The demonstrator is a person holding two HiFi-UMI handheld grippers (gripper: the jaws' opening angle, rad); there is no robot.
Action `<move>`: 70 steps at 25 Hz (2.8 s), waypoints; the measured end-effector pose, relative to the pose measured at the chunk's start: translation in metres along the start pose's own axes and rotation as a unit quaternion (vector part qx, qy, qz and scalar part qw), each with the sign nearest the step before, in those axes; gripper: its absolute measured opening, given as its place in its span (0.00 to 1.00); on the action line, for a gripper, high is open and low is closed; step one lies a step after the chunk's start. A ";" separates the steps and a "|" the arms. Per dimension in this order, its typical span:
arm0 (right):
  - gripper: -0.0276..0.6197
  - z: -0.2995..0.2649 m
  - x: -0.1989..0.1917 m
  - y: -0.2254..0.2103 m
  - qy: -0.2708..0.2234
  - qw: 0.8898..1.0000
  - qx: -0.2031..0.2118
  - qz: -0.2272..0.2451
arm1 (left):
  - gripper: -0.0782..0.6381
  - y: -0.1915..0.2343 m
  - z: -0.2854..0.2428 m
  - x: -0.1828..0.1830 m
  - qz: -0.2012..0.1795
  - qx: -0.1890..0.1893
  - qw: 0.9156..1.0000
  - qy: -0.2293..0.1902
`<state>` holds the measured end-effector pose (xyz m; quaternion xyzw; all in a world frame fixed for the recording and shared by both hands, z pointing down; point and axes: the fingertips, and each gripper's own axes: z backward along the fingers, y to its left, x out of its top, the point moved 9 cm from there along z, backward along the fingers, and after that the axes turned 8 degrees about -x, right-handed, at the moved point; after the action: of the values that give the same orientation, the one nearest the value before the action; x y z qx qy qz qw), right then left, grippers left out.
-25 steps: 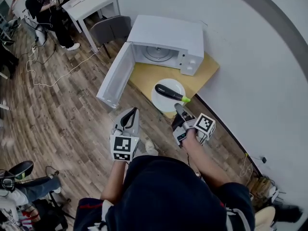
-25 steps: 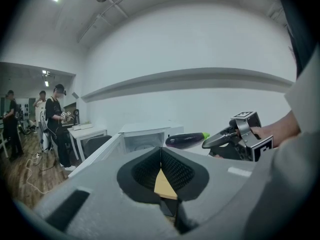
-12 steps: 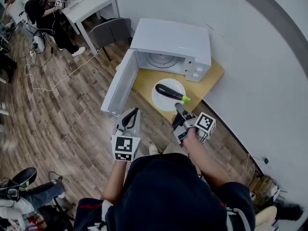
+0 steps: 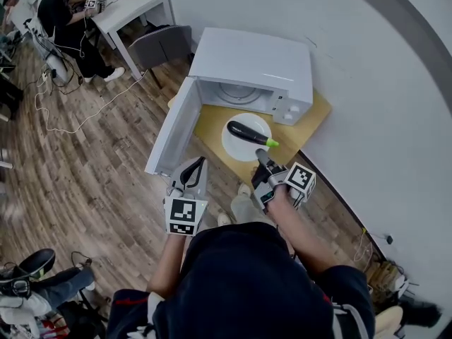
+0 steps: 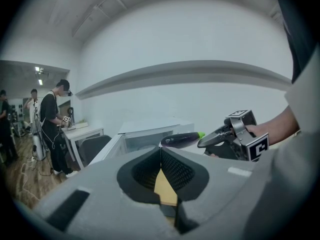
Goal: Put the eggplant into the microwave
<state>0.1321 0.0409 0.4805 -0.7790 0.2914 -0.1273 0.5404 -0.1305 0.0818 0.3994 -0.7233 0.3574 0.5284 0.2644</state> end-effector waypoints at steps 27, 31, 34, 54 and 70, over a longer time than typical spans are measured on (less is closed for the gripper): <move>0.08 -0.130 0.084 -0.050 0.097 0.995 -0.011 -0.005 | 0.13 0.024 -0.123 0.010 0.031 0.061 0.996 0.052; 0.08 -0.144 0.089 -0.056 0.106 0.994 -0.010 -0.003 | 0.13 0.027 -0.132 0.010 0.034 0.069 0.996 0.052; 0.08 -0.141 0.088 -0.058 0.103 0.995 -0.018 -0.003 | 0.13 0.023 -0.127 0.009 0.040 0.071 0.995 0.054; 0.08 -0.193 0.079 -0.069 -0.008 0.998 -0.039 -0.046 | 0.13 0.093 -0.118 -0.004 0.019 -0.013 0.997 0.080; 0.08 -0.219 0.076 -0.088 -0.050 0.995 -0.052 -0.075 | 0.13 0.104 -0.120 -0.015 0.003 -0.057 0.993 0.106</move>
<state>0.1082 -0.1506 0.6364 -0.8311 0.2104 -0.1129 0.5023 -0.1467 -0.0685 0.4497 -0.7879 0.3547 0.4692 0.1823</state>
